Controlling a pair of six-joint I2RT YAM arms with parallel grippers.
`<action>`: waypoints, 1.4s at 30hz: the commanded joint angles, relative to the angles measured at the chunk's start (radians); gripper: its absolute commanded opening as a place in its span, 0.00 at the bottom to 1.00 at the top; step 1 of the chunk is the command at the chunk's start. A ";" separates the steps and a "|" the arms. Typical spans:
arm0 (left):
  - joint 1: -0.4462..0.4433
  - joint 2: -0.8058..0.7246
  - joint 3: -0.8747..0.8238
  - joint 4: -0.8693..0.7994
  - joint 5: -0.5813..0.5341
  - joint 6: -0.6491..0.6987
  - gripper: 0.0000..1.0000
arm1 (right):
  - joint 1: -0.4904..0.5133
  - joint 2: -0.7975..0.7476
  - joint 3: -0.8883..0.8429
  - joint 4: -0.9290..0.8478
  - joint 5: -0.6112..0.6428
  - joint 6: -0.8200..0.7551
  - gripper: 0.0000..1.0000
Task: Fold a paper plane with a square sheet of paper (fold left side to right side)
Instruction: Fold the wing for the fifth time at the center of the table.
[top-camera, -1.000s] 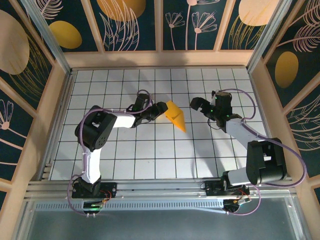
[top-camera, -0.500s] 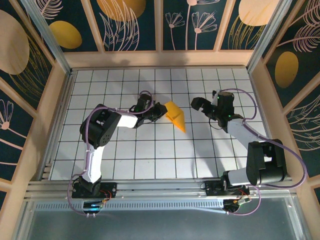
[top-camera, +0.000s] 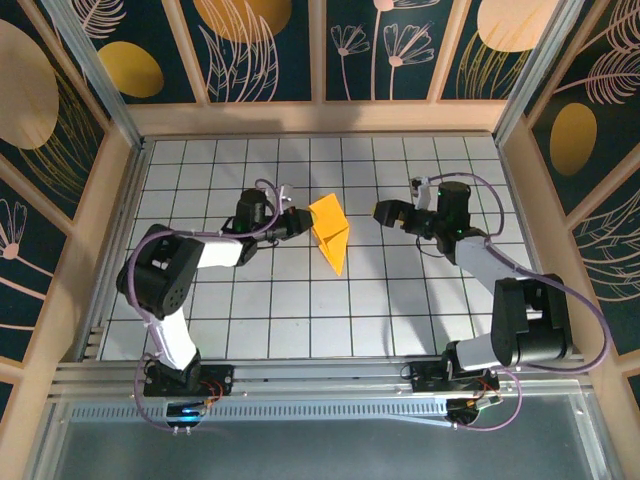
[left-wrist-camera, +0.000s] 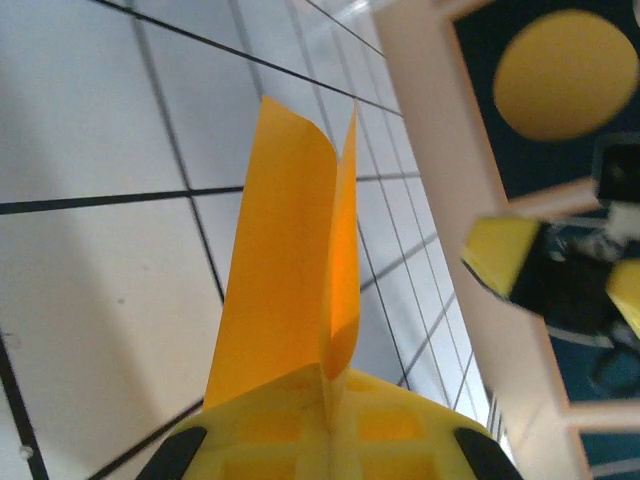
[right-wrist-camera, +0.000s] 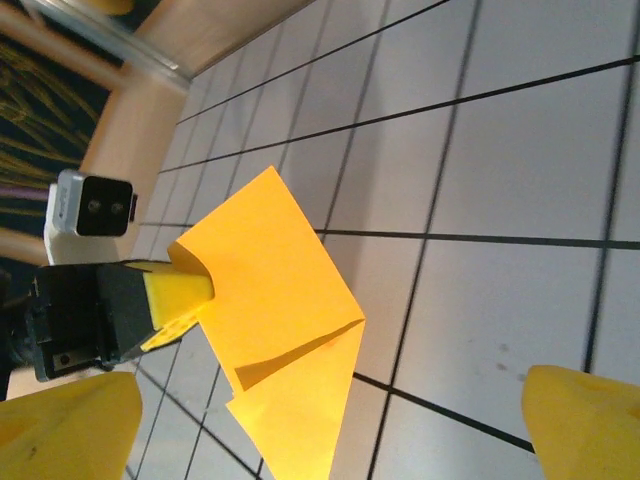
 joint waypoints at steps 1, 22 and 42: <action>-0.004 -0.069 -0.029 -0.010 0.172 0.203 0.00 | 0.028 0.061 -0.001 0.079 -0.159 -0.055 0.92; -0.005 -0.108 -0.036 -0.103 0.211 0.297 0.00 | 0.205 0.197 0.128 -0.001 -0.270 -0.197 0.62; -0.005 -0.098 -0.047 -0.152 0.161 0.322 0.10 | 0.205 0.240 0.230 -0.108 -0.174 -0.198 0.03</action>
